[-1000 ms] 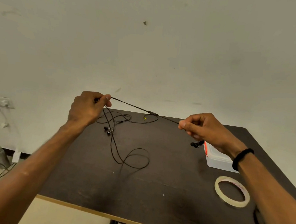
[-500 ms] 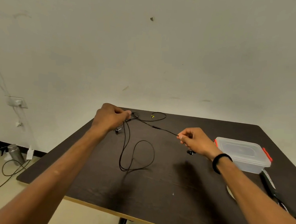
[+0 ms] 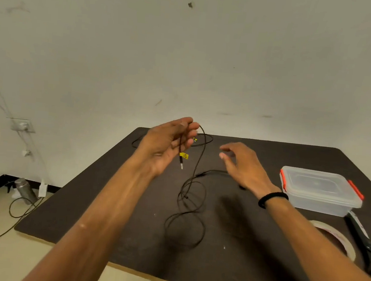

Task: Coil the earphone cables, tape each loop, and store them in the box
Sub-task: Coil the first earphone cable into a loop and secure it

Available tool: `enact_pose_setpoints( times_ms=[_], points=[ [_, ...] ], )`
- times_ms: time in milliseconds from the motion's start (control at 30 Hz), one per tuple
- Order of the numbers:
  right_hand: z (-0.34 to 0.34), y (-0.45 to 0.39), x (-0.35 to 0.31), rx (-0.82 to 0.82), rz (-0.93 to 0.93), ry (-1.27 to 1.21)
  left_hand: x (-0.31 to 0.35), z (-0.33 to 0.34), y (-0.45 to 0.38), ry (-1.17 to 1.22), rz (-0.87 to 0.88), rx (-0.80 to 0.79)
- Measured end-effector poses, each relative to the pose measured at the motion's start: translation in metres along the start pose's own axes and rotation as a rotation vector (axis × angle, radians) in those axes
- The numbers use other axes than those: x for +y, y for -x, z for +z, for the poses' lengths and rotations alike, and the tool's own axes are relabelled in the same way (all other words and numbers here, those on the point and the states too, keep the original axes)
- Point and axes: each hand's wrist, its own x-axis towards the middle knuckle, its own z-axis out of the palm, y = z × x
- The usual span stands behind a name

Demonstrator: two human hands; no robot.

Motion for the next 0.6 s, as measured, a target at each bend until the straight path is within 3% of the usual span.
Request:
enact_pose_setpoints(
  times_ms=[67, 167, 300, 600],
  points=[
    [-0.01, 0.004, -0.017, 0.121, 0.03, -0.291, -0.015, 0.007, -0.008, 0.018, 0.008, -0.066],
    [-0.024, 0.01, -0.03, 0.16, 0.103, -0.611, -0.04, 0.018, -0.018, 0.003, 0.052, -0.13],
    [-0.028, 0.008, -0.016, 0.098, 0.111, -0.702, -0.073, 0.031, -0.033, -0.085, 0.123, -0.184],
    [-0.033, 0.018, 0.017, -0.075, 0.31, -0.909, -0.112, 0.039, -0.062, -0.62, 0.398, -0.194]
  ],
)
